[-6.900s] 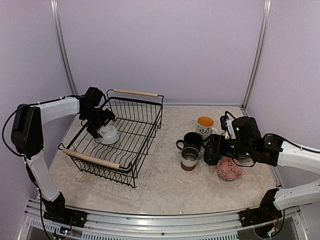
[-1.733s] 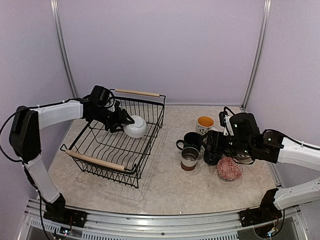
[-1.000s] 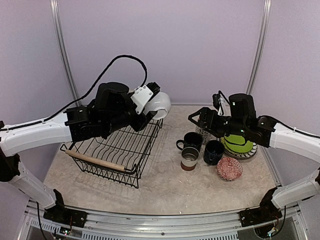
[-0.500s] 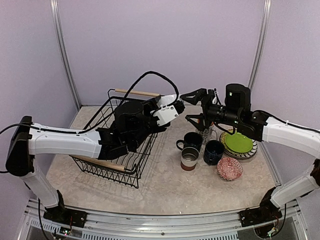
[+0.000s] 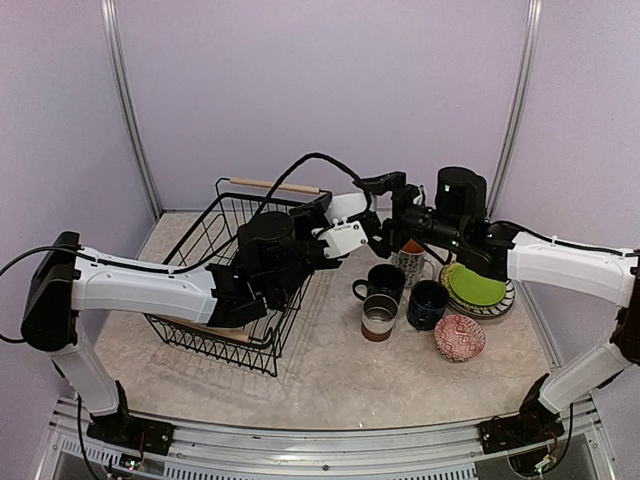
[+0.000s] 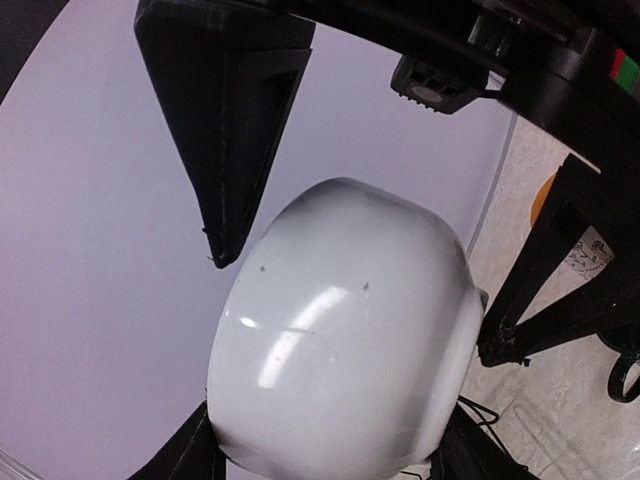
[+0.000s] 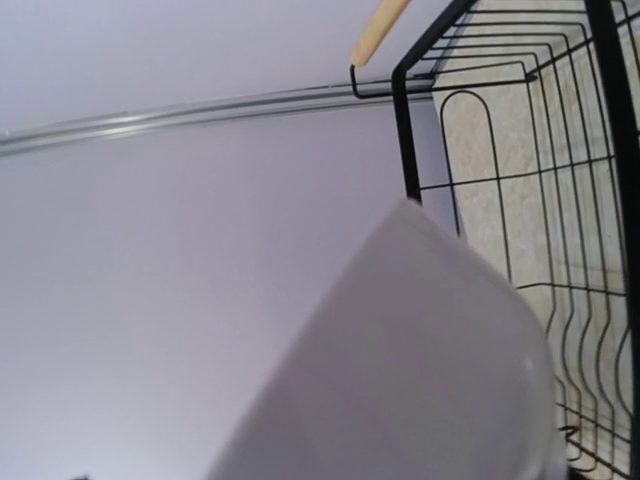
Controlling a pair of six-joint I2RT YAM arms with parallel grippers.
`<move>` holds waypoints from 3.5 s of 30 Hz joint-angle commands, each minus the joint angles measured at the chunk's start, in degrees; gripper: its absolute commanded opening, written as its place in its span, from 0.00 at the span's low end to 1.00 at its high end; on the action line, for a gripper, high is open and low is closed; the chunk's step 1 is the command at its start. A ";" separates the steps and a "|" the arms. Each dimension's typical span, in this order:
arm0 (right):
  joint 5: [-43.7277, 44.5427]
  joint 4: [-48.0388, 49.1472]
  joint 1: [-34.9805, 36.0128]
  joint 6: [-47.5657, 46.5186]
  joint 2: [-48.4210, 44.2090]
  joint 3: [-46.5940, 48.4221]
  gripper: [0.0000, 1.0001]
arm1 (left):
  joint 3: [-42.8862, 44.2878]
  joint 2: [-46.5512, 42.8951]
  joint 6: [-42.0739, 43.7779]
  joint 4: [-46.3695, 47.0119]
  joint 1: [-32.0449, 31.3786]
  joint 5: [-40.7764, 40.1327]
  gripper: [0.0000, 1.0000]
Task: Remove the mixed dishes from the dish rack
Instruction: Pass from the left arm to the right, then place the bowl in the bowl, then reset both arms
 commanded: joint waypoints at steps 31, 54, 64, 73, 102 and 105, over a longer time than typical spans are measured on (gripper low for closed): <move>4.50 0.34 -4.18 -12.92 -2.08 -3.43 0.00 | 0.13 -16.40 -30.75 -43.65 0.82 17.72 0.99; 15.27 -79.69 -5.99 -47.16 -29.46 -4.49 0.02 | 3.50 -32.74 -69.46 -52.76 36.29 60.76 0.99; 8.61 -61.32 -11.92 -49.48 -25.44 -18.39 0.00 | 3.25 -33.87 -69.64 -53.22 37.52 61.67 0.99; 9.43 -61.15 -12.96 -50.24 -25.67 -18.06 0.46 | 3.34 -34.55 -69.74 -53.26 38.10 62.48 0.99; 26.80 -51.95 -13.03 -68.31 -39.47 4.81 1.00 | 14.60 -35.17 -78.67 -61.30 39.62 44.00 0.99; 25.57 -44.84 -13.06 -74.37 -42.64 5.48 1.00 | 17.34 -36.46 -79.69 -63.18 39.73 39.48 0.99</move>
